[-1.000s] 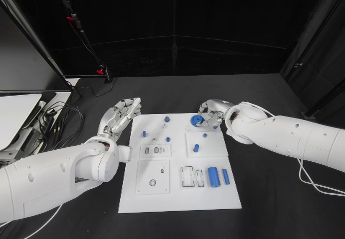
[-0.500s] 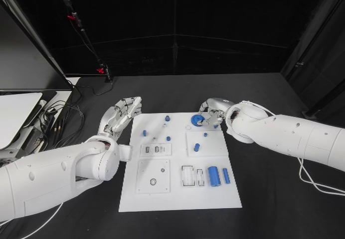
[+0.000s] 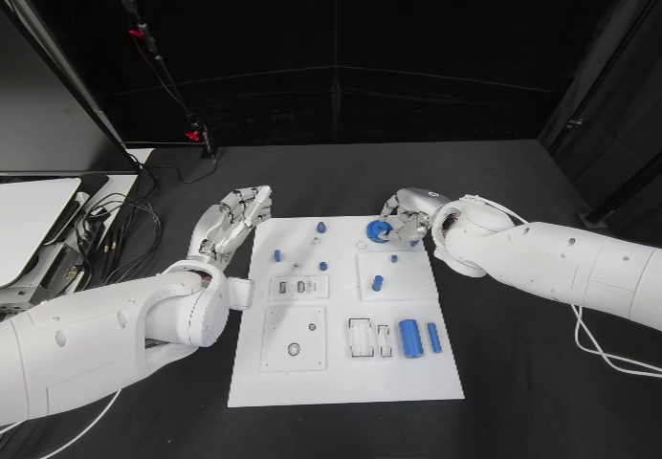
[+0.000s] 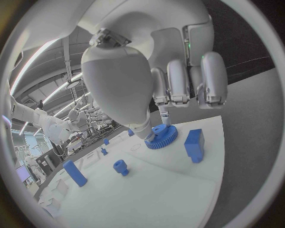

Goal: Assemble the parts on the task board

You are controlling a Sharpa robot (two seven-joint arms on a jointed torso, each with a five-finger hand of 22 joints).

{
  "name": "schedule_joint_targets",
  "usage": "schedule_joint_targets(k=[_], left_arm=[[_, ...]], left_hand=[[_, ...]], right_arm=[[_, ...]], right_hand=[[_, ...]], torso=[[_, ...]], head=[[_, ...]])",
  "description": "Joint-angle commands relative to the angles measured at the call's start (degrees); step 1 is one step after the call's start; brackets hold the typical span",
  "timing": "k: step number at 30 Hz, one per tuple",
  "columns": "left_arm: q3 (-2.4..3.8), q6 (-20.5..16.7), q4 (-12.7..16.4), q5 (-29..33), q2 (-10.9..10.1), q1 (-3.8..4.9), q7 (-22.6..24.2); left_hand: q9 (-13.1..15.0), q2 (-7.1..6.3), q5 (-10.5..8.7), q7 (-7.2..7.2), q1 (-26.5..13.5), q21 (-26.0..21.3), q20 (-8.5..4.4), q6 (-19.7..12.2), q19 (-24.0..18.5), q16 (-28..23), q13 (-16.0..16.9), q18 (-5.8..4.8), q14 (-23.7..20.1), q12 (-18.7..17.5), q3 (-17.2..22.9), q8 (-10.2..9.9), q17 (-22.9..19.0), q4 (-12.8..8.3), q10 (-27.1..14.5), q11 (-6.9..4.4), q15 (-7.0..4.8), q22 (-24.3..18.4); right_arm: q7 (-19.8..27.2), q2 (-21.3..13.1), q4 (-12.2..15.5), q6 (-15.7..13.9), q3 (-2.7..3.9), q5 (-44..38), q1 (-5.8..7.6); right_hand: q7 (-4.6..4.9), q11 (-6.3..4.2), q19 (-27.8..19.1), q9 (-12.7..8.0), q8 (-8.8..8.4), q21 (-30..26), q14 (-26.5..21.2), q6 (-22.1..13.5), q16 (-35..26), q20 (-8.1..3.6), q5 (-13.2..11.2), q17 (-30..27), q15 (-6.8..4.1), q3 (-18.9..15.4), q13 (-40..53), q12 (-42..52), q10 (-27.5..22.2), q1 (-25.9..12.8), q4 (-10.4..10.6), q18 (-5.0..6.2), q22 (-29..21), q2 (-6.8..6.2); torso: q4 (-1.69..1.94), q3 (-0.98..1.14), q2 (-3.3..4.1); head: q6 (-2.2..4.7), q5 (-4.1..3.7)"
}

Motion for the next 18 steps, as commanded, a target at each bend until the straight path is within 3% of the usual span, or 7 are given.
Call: schedule_joint_targets(k=[1,8,18], left_arm=[[0.05,0.4,0.1,-0.4,0.0,0.09,13.5],[0.05,0.5,0.1,-0.4,0.0,0.09,13.4],[0.05,0.5,0.1,-0.4,-0.2,0.1,13.4]], left_hand=[[-0.1,0.54,0.28,9.18,-0.1,0.3,0.48,0.2,-0.1,0.3,0.0,0.44,0.0,0.2,-0.4,0.0,0.0,-0.1,0.5,0.07,0.29,0.1],[-0.1,0.61,0.39,9.18,0.0,0.3,0.49,0.2,-0.1,0.3,0.0,0.45,0.0,0.2,-0.4,0.0,0.0,-0.1,0.5,0.07,0.29,0.1],[-0.1,0.64,0.45,9.18,0.0,0.3,0.49,0.2,-0.1,0.3,0.0,0.45,0.0,0.2,-0.5,0.0,0.0,-0.1,0.5,0.06,0.29,0.1]], right_arm=[[0.2,-0.1,0.2,-1.5,-0.06,-0.3,-0.06],[1.0,-0.5,0.6,-4.3,-0.06,-0.2,-0.17],[4.1,-1.9,2.8,-10.4,-0.01,3.0,-0.23]], right_hand=[[-0.73,-0.7,6.0,0.2,-0.63,0.2,6.1,1.7,0.1,-0.51,-0.1,15.1,-0.53,0.8,15.1,0.1,6.1,1.1,-0.2,-0.42,15.1,0.71],[-0.84,-0.9,6.0,0.3,-1.55,0.2,6.1,4.6,0.1,-0.96,0.1,15.1,-0.91,2.1,15.1,0.1,6.1,1.9,-0.9,-0.42,15.1,1.88],[-0.19,-0.42,6.0,0.3,-2.33,0.2,6.1,5.9,0.1,-0.91,0.3,15.1,-0.72,2.4,15.1,0.1,6.1,1.9,-1.3,-0.42,15.1,1.67]], torso=[[0.0,0.0,0.0],[0.05,0.0,0.0],[0.01,0.01,-0.06]], head=[[0.05,-0.03],[0.01,0.0],[0.22,0.77]])
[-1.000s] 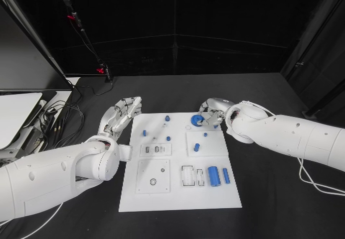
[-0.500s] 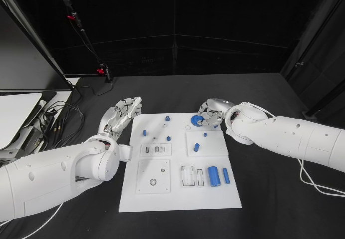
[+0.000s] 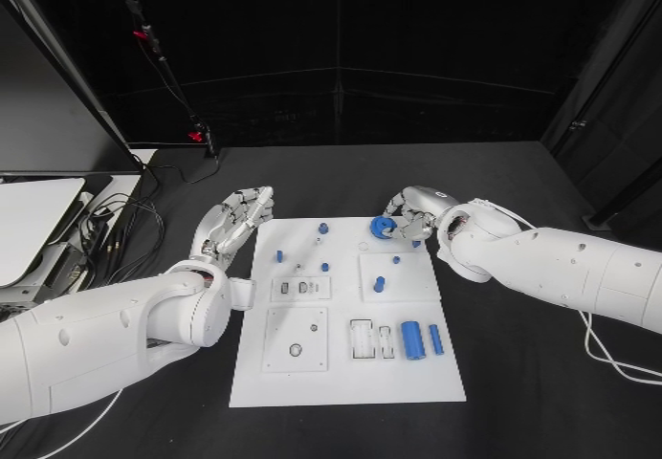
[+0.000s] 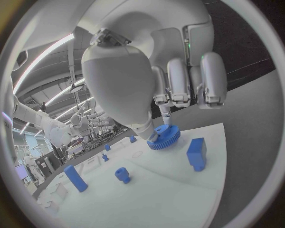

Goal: Assemble the parts on the task board

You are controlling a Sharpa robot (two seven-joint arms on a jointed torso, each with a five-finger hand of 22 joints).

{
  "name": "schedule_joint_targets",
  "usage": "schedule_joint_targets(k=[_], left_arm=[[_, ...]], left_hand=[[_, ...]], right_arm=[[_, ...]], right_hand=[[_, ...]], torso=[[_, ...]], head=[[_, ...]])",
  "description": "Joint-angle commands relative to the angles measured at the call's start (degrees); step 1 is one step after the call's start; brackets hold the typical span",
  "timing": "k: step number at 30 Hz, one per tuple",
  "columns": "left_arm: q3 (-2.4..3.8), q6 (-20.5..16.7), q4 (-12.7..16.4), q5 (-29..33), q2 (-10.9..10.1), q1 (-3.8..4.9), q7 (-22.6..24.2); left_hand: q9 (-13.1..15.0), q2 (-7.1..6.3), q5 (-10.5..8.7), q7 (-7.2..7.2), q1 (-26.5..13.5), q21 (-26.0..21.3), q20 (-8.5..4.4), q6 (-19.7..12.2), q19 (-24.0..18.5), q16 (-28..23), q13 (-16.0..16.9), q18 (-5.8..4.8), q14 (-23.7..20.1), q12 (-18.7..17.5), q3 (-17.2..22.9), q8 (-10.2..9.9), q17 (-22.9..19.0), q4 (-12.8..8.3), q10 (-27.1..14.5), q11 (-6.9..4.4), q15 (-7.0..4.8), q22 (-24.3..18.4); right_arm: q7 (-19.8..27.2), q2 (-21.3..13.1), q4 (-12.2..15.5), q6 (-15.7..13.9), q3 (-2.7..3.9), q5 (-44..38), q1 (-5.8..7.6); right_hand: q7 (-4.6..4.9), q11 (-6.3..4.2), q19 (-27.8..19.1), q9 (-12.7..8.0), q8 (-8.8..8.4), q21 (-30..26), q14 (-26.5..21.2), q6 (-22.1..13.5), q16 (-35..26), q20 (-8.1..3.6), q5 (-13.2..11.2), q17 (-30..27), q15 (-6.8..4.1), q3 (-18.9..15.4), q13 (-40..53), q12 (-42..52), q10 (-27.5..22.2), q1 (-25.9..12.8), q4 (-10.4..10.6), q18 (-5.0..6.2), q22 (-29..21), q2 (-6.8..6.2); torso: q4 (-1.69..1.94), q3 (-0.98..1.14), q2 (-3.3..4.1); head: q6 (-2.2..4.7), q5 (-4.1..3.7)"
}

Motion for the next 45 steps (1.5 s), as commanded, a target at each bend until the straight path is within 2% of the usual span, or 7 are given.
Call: schedule_joint_targets(k=[1,4,10,15,21,29,45], left_arm=[[0.05,0.5,0.1,-0.4,-0.1,0.1,13.4],[0.05,0.5,0.1,-0.4,-0.1,0.1,13.3],[0.05,0.6,-0.1,-0.4,0.0,0.1,13.3],[0.05,0.7,-0.2,-0.4,0.2,0.1,13.2],[0.05,0.7,-0.2,-0.4,0.2,0.11,13.2],[0.05,0.7,-0.2,-0.4,0.2,0.11,13.1],[0.05,0.6,-0.1,-0.4,0.2,0.13,13.1]], left_hand=[[-0.1,0.64,0.28,9.18,0.1,0.3,0.49,0.2,-0.1,0.3,0.0,0.45,0.0,0.2,-0.3,0.0,0.0,0.0,0.5,0.06,0.29,0.1],[-0.1,0.64,0.28,9.18,0.1,0.3,0.49,0.2,-0.1,0.3,0.0,0.45,0.0,0.2,-0.3,0.0,0.0,0.0,0.5,0.06,0.29,0.1],[-0.1,0.64,0.28,9.18,0.1,0.3,0.49,0.2,-0.1,0.3,0.0,0.45,0.0,0.2,-0.3,0.0,0.0,0.0,0.5,0.06,0.29,0.1],[-0.1,0.64,0.28,9.18,0.1,0.3,0.49,0.2,-0.1,0.3,0.0,0.45,0.0,0.2,-0.3,0.0,0.0,0.0,0.5,0.06,0.29,0.1],[-0.1,0.68,0.33,9.18,0.1,0.4,0.49,0.3,-0.1,0.3,0.0,0.45,0.0,0.2,-0.3,0.0,0.0,0.0,0.6,0.06,0.29,0.1],[-0.1,0.71,0.36,9.18,0.1,0.4,0.5,0.3,-0.1,0.4,0.0,0.45,0.0,0.2,-0.4,0.0,0.0,0.1,0.6,0.06,0.29,0.1],[-0.1,0.71,0.36,9.18,0.1,0.4,0.5,0.3,-0.1,0.4,0.0,0.45,0.0,0.2,-0.4,0.0,0.0,0.1,0.6,0.06,0.29,0.1]], right_arm=[[2.7,-0.7,1.5,-5.5,0.09,2.3,0.14],[3.0,-1.6,3.4,-6.4,0.15,3.2,0.51],[3.5,-1.7,6.1,-6.4,0.2,4.2,2.17],[3.3,0.0,7.0,-4.7,0.21,4.4,2.7],[3.0,2.4,7.4,-2.7,0.21,4.1,2.86],[2.9,6.1,5.4,-0.8,0.19,2.2,2.83],[1.9,11.1,-0.3,4.4,0.16,0.7,1.66]], right_hand=[[-1.94,0.22,6.2,0.4,-0.29,0.2,6.1,4.0,0.1,-0.29,0.4,15.1,-0.29,0.4,15.1,0.1,5.9,0.4,0.0,-0.42,15.1,0.79],[-1.73,0.4,6.2,0.4,-0.56,0.2,6.1,4.3,0.1,-0.22,0.5,15.1,-0.17,0.4,15.1,0.1,5.9,0.3,-0.1,-0.42,15.1,0.67],[-1.67,0.48,6.2,0.4,-0.77,0.2,6.1,4.5,0.1,-0.16,0.5,15.1,-0.1,0.3,15.1,0.1,5.9,0.3,-0.1,-0.42,15.1,0.5],[-1.61,0.54,6.2,0.3,-1.02,0.2,6.1,4.5,0.1,-0.1,0.4,15.1,-0.03,0.4,15.1,0.1,5.9,0.3,-0.2,-0.42,15.1,0.51],[-1.57,0.58,6.2,0.3,-1.19,0.2,6.1,4.5,0.1,-0.06,0.4,15.1,0.01,0.5,15.1,0.1,5.9,0.3,-0.2,-0.42,15.1,0.56],[-1.43,0.7,6.2,0.3,-1.43,0.2,6.1,4.8,0.1,0.02,0.3,15.1,0.1,0.6,15.1,0.1,5.9,0.3,-0.3,-0.42,15.1,0.68],[-1.21,0.93,6.2,0.2,-2.49,0.2,6.1,4.7,0.1,0.23,0.1,15.1,0.3,0.6,15.1,0.1,5.9,0.1,-0.4,-0.42,15.1,0.46]], torso=[[0.02,-0.01,-0.06],[0.05,-0.1,-0.06],[-0.06,-0.11,-0.02],[0.12,-0.05,0.02],[0.19,-0.01,-0.01],[0.13,0.0,0.01],[-0.01,-0.02,-0.02]], head=[[0.04,0.29],[0.08,0.57],[0.1,0.6],[0.2,0.7],[0.03,1.6],[-0.28,2.83],[-0.77,3.29]])
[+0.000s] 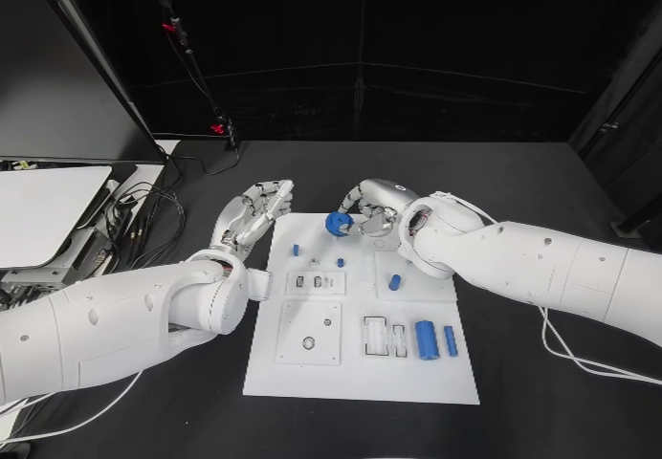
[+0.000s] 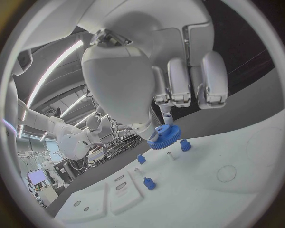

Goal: Assemble the parts on the task board

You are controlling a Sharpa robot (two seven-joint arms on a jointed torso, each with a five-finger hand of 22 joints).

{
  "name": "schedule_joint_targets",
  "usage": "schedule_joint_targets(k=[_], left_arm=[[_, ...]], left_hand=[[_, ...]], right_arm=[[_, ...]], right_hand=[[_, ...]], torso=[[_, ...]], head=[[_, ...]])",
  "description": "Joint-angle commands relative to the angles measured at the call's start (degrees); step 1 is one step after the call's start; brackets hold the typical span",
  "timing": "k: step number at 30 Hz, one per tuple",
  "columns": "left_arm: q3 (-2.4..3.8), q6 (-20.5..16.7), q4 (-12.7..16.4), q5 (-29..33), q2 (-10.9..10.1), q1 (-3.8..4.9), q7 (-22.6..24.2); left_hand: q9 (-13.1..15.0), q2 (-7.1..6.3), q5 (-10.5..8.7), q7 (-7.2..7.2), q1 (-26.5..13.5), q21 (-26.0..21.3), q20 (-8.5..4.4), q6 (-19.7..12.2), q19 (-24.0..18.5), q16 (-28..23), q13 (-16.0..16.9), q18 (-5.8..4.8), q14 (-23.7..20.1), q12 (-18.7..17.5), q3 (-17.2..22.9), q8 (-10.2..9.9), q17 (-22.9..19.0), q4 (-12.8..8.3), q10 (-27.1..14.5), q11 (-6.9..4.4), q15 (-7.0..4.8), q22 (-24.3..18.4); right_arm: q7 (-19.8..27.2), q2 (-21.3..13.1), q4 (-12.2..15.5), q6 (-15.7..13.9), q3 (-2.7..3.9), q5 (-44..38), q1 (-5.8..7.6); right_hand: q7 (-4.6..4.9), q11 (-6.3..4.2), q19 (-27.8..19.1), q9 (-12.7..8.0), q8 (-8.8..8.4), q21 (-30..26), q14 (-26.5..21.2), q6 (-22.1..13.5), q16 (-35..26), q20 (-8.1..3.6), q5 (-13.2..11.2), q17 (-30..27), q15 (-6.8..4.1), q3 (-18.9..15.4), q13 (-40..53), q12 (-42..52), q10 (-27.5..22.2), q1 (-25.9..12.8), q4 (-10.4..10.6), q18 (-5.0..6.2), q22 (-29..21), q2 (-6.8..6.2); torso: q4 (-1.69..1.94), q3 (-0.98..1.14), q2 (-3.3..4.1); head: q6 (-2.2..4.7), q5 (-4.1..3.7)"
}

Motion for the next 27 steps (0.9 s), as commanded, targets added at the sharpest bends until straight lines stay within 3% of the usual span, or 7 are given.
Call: schedule_joint_targets(k=[1,10,27], left_arm=[[0.05,0.5,0.1,-0.4,0.0,0.11,13.1],[0.05,0.5,0.1,-0.4,0.0,0.12,13.1],[0.05,0.5,0.2,-0.4,0.0,0.12,13.1]], left_hand=[[-0.1,0.48,0.29,9.18,-0.1,0.4,0.29,0.3,0.1,0.4,0.0,0.45,0.0,0.2,-0.4,0.0,0.0,0.1,0.4,-0.14,0.29,0.1],[-0.1,0.48,0.29,9.18,-0.1,0.4,0.29,0.3,0.1,0.4,0.0,0.45,0.0,0.2,-0.4,0.0,0.0,0.1,0.4,-0.14,0.29,0.1],[-0.1,0.63,0.38,9.18,0.0,0.4,0.3,0.3,0.1,0.4,0.0,0.45,0.0,0.3,-0.4,0.0,0.0,0.1,0.4,-0.15,0.29,0.1]], right_arm=[[-0.5,0.4,-1.0,3.1,0.04,-1.2,-0.2],[-0.5,1.6,-2.9,4.2,0.05,-1.4,-1.17],[1.2,3.4,-4.3,1.4,0.06,-2.2,-1.45]], right_hand=[[-2.0,0.3,6.2,0.2,-0.16,0.2,6.1,4.0,0.1,0.23,0.1,15.1,0.29,0.3,15.1,0.1,6.1,-0.2,0.0,-0.43,15.1,0.34],[-1.97,0.33,6.2,0.2,-0.35,0.2,6.1,4.0,0.1,0.26,0.0,15.1,0.32,0.3,15.1,0.1,6.1,-0.2,-0.1,-0.43,15.1,0.26],[-1.93,0.38,6.2,0.2,-0.77,0.2,6.1,3.9,0.1,0.33,0.1,15.1,0.38,0.4,15.1,0.1,6.1,-0.1,-0.3,-0.43,15.1,0.27]], torso=[[-0.1,-0.03,-0.03],[-0.12,0.03,0.02],[-0.15,-0.06,-0.02]], head=[[-0.14,0.03],[-0.38,0.04],[-0.36,0.01]])
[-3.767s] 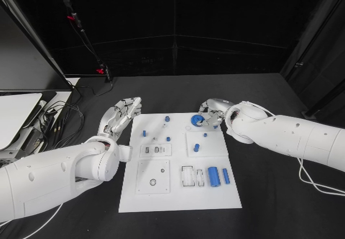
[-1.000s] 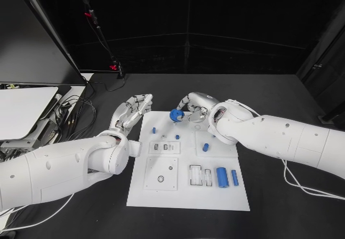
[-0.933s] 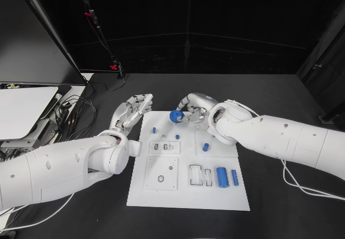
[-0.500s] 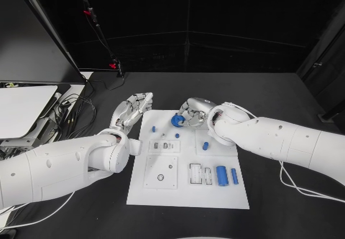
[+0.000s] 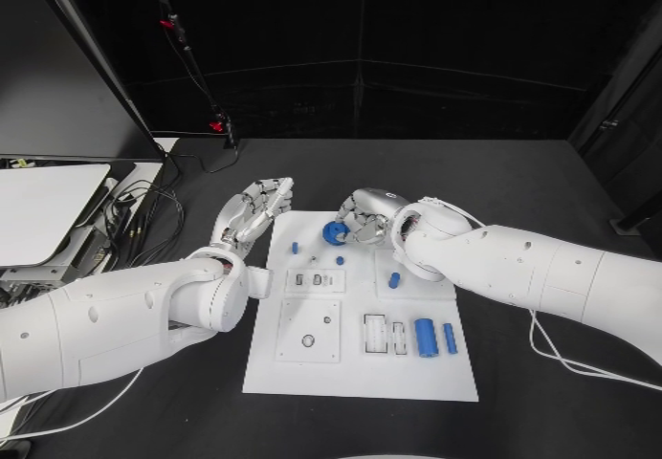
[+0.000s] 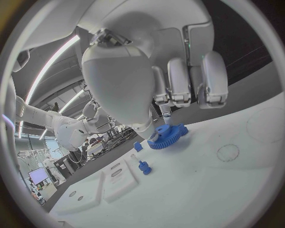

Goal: Assemble the parts on the task board

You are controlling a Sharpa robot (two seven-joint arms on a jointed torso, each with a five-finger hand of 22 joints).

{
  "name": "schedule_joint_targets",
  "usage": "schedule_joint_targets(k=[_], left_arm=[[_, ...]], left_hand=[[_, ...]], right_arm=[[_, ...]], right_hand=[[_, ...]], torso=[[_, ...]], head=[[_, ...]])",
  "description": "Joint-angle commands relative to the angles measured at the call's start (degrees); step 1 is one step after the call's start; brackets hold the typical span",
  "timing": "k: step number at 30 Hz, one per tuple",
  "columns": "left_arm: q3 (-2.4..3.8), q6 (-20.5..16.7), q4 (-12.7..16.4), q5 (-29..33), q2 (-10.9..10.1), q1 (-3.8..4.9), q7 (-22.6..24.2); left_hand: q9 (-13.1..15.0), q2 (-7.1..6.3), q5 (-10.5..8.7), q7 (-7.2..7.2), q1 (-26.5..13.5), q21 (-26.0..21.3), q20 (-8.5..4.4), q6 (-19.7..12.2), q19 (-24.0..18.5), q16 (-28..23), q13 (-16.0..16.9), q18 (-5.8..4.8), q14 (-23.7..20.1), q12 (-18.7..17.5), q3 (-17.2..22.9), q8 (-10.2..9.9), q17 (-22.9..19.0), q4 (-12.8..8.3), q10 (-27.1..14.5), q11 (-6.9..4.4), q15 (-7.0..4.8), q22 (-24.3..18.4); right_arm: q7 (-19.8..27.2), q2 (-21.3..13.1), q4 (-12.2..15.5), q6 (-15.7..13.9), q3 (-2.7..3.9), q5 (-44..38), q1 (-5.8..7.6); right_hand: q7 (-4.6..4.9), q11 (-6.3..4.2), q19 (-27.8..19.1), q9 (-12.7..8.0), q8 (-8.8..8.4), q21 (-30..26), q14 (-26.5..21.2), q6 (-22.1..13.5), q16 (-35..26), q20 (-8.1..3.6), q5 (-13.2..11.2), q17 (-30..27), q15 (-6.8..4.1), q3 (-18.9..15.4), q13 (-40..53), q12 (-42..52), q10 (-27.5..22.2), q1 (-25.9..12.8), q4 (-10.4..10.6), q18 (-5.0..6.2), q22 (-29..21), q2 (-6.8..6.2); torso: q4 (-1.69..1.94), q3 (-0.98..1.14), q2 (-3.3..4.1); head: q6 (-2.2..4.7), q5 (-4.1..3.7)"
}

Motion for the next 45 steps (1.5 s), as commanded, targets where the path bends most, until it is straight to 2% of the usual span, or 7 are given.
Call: schedule_joint_targets(k=[1,12,23,35,41,45], left_arm=[[0.05,0.5,0.1,-0.4,0.0,0.11,13.1],[0.05,0.5,0.2,-0.4,0.0,0.13,13.1],[0.05,0.6,0.2,-0.4,0.0,0.13,13.0],[0.05,0.6,0.2,-0.4,0.0,0.13,12.9],[0.05,0.6,0.1,-0.4,0.1,0.13,12.9],[0.05,0.7,0.1,-0.4,0.0,0.13,12.9]], left_hand=[[-0.1,0.63,0.39,9.18,0.0,0.4,0.3,0.3,0.1,0.4,0.0,0.45,0.0,0.3,-0.3,0.0,0.0,-0.1,0.4,-0.15,0.29,0.1],[-0.1,0.63,0.39,9.18,0.0,0.4,0.3,0.3,0.1,0.4,0.0,0.45,0.0,0.3,-0.3,0.0,0.0,-0.1,0.4,-0.15,0.29,0.1],[-0.1,0.64,0.39,9.18,0.0,0.4,0.3,0.3,0.1,0.4,0.0,0.45,0.0,0.3,-0.3,0.0,0.0,-0.1,0.4,-0.15,0.29,0.1],[-0.1,0.91,0.52,9.18,0.0,0.5,0.31,0.3,0.1,0.4,0.0,0.46,0.0,0.3,-0.4,0.0,0.0,-0.1,0.4,-0.15,0.29,0.1],[-0.1,0.91,0.52,9.18,0.0,0.5,0.31,0.3,0.1,0.4,0.0,0.46,0.0,0.3,-0.4,0.0,0.0,-0.1,0.4,-0.15,0.29,0.1],[-0.1,0.91,0.52,9.18,0.0,0.5,0.31,0.3,0.1,0.4,0.0,0.46,0.0,0.3,-0.4,0.0,0.0,-0.1,0.4,-0.15,0.29,0.1]], right_arm=[[1.0,0.2,-0.1,-1.2,0.03,-0.7,0.1],[0.6,0.8,-0.9,-0.5,0.03,-0.9,0.1],[-1.5,1.6,-1.7,1.5,0.03,-1.5,0.1],[-2.7,2.1,-2.3,2.9,0.03,-2.0,0.07],[-2.9,2.1,-2.3,3.3,0.03,-2.1,0.02],[-2.6,2.1,-2.2,3.1,0.03,-2.1,0.0]], right_hand=[[-2.21,0.38,6.2,0.2,0.39,0.2,6.1,3.6,0.1,0.32,0.2,15.1,0.38,0.3,15.1,0.1,6.1,0.0,-0.1,-0.42,15.1,0.38],[-2.19,0.4,6.2,0.1,0.02,0.2,6.1,3.5,0.1,0.38,0.2,15.1,0.41,0.3,15.1,0.1,6.1,0.0,-0.2,-0.42,15.1,0.28],[-2.34,0.31,6.2,0.0,-2.99,0.2,6.1,1.4,0.1,0.52,0.0,15.1,0.45,0.6,15.1,0.1,6.1,-0.5,-0.5,-0.42,15.1,0.1],[-2.71,-0.05,6.2,0.0,-5.22,0.2,6.1,-0.7,0.1,0.37,-0.3,15.1,0.23,0.8,15.1,0.1,6.1,-0.7,-1.0,-0.42,15.1,-0.22],[-3.16,-0.93,6.2,0.1,-7.04,0.2,6.1,-3.3,0.1,-0.08,-0.7,15.1,-0.37,0.7,15.1,0.1,6.1,-0.9,-1.4,-0.42,15.1,-0.7],[-4.1,-2.02,6.2,0.1,-8.2,0.2,6.1,-6.5,0.1,-0.86,-1.6,15.1,-1.17,0.2,15.1,0.1,6.1,-1.2,-1.9,-0.42,15.1,-1.14]], torso=[[-0.03,-0.04,-0.01],[0.02,0.02,-0.01],[-0.03,0.02,0.0],[-0.05,-0.01,0.0],[-0.02,0.02,-0.02],[-0.01,0.03,0.0]], head=[[0.03,-0.03],[-0.1,-0.04],[-0.27,-0.02],[-0.36,0.01],[-0.39,0.02],[-0.39,0.01]])
